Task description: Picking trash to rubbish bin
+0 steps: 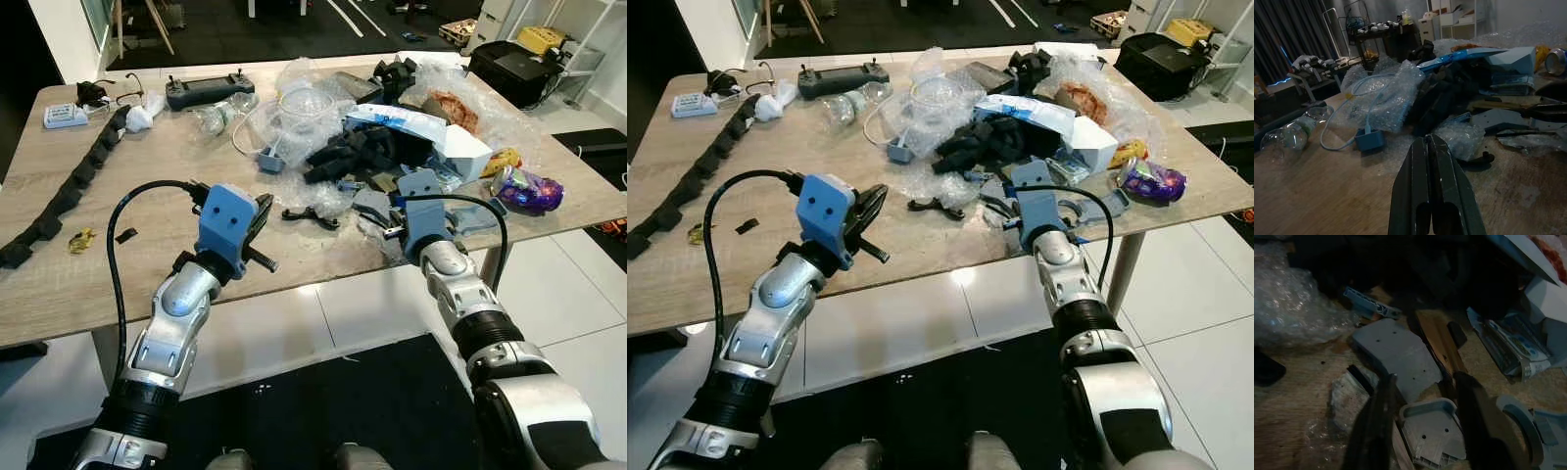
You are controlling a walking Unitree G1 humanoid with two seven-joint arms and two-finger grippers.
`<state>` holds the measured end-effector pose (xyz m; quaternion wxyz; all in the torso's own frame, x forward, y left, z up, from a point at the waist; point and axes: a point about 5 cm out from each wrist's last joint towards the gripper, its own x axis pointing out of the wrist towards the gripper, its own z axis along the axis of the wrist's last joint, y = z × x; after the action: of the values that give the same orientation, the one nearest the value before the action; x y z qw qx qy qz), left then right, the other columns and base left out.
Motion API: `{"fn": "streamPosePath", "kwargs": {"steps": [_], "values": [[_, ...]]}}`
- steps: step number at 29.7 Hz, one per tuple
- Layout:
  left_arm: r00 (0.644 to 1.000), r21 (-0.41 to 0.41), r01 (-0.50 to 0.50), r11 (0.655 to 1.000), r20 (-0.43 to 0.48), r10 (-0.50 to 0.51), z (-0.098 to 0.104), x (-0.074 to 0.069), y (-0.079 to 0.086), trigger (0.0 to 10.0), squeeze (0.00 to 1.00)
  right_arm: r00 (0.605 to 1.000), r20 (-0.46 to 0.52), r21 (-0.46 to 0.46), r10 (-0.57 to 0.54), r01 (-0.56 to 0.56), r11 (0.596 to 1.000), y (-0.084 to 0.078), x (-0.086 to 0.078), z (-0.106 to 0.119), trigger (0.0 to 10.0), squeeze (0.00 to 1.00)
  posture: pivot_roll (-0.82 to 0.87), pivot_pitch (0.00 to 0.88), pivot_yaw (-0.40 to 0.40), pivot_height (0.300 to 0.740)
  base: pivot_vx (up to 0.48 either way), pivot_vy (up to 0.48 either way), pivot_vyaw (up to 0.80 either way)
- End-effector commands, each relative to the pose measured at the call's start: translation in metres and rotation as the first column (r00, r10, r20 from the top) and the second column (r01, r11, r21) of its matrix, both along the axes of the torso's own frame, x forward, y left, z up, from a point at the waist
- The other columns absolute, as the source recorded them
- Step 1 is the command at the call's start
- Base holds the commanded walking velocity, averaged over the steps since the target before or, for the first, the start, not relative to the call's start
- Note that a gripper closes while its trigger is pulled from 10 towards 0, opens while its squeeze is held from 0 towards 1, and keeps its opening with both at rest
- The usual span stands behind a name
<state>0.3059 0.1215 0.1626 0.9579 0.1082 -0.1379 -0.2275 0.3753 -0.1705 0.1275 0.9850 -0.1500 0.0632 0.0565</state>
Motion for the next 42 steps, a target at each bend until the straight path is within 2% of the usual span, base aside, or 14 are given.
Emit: {"fn": "streamPosePath", "kwargs": {"steps": [1, 7, 8, 10, 11, 15, 21, 32, 36, 37, 38, 39, 41, 42], "values": [[1.000, 0.000, -0.002, 1.000, -0.002, 0.002, 0.000, 0.000, 0.000, 10.0, 0.00, 0.999, -0.027, -0.023, 0.038, -0.039, 0.999, 0.005, -0.005, -0.005, 10.0, 1.00, 0.00, 0.048, -0.032, 0.740, 0.000, 0.000, 0.00], [1.000, -0.020, 0.024, 1.000, -0.004, -0.024, 0.000, -0.004, -0.003, 10.0, 0.00, 0.995, -0.059, -0.087, 0.084, -0.089, 0.992, 0.014, -0.011, 0.002, 10.0, 1.00, -0.01, 0.052, -0.031, 0.740, 0.000, 0.000, 0.00], [0.998, -0.030, 0.062, 0.998, -0.007, -0.062, 0.000, -0.007, -0.006, 10.0, 0.00, 0.995, -0.078, -0.090, 0.064, -0.071, 0.993, 0.013, -0.014, 0.004, 10.0, 0.47, -0.01, 0.051, -0.032, 0.740, 0.000, 0.000, 0.00], [0.997, -0.034, 0.076, 0.996, -0.009, -0.077, 0.000, -0.009, -0.008, 10.0, 0.00, 0.995, -0.084, -0.089, 0.058, -0.065, 0.994, 0.013, -0.016, 0.005, 10.0, 0.47, -0.01, 0.051, -0.032, 0.740, 0.000, 0.000, 0.00], [0.994, -0.040, 0.113, 0.993, -0.010, -0.113, 0.000, -0.012, -0.010, 10.0, 0.00, 0.996, -0.086, -0.093, 0.027, -0.035, 0.995, 0.009, -0.017, 0.006, 10.0, 0.00, -0.01, 0.054, -0.034, 0.740, 0.000, 0.000, 0.00], [0.964, -0.024, 0.264, 0.964, -0.011, -0.264, 0.001, -0.026, -0.023, 10.0, 0.00, 0.994, -0.097, -0.145, -0.056, 0.041, 0.989, -0.003, -0.028, 0.008, 10.0, 0.00, -0.01, 0.058, -0.035, 0.740, 0.000, 0.000, 0.00], [0.939, 0.003, 0.344, 0.939, -0.023, -0.344, 0.002, -0.034, -0.031, 10.0, 0.00, 0.985, -0.148, -0.154, -0.084, 0.061, 0.986, -0.006, -0.038, 0.004, 10.0, 0.00, -0.01, 0.056, -0.034, 0.740, 0.000, 0.000, 0.00], [0.945, 0.021, 0.328, 0.945, -0.025, -0.327, 0.003, -0.029, -0.029, 10.0, 0.00, 0.975, -0.187, -0.126, -0.119, 0.097, 0.987, -0.010, -0.042, 0.001, 10.0, 0.00, -0.02, 0.060, -0.032, 0.740, 0.000, 0.000, 0.00], [0.947, 0.025, 0.322, 0.947, -0.024, -0.321, 0.004, -0.030, -0.028, 10.0, 0.00, 0.972, -0.216, -0.081, -0.090, 0.074, 0.994, -0.009, -0.043, -0.002, 10.0, 0.00, -0.01, 0.063, -0.032, 0.740, 0.000, 0.000, 0.00], [0.948, 0.025, 0.319, 0.947, -0.024, -0.319, 0.004, -0.030, -0.027, 10.0, 0.00, 0.972, -0.219, -0.081, -0.084, 0.068, 0.994, -0.008, -0.043, -0.002, 10.0, 0.89, -0.01, 0.064, -0.032, 0.740, 0.000, 0.000, 0.00], [0.948, 0.025, 0.319, 0.947, -0.024, -0.319, 0.004, -0.030, -0.027, 10.0, 0.00, 0.972, -0.219, -0.081, -0.084, 0.068, 0.994, -0.008, -0.043, -0.002, 10.0, 0.89, -0.01, 0.064, -0.032, 0.740, 0.000, 0.000, 0.00], [0.948, 0.025, 0.318, 0.948, -0.025, -0.317, 0.004, -0.030, -0.027, 10.0, 0.00, 0.971, -0.222, -0.086, -0.083, 0.066, 0.994, -0.008, -0.043, -0.002, 10.0, 1.00, -0.01, 0.063, -0.033, 0.740, 0.000, 0.000, 0.00], [0.950, 0.026, 0.311, 0.950, -0.024, -0.310, 0.004, -0.030, -0.026, 10.0, 0.00, 0.971, -0.218, -0.104, -0.097, 0.075, 0.992, -0.008, -0.043, -0.002, 10.0, 1.00, -0.01, 0.062, -0.035, 0.740, 0.000, 0.000, 0.00], [0.951, 0.027, 0.310, 0.950, -0.024, -0.309, 0.004, -0.030, -0.027, 10.0, 0.00, 0.971, -0.219, -0.104, -0.097, 0.075, 0.992, -0.007, -0.042, -0.003, 10.0, 0.57, -0.01, 0.062, -0.035, 0.740, 0.000, 0.000, 0.00]]}}
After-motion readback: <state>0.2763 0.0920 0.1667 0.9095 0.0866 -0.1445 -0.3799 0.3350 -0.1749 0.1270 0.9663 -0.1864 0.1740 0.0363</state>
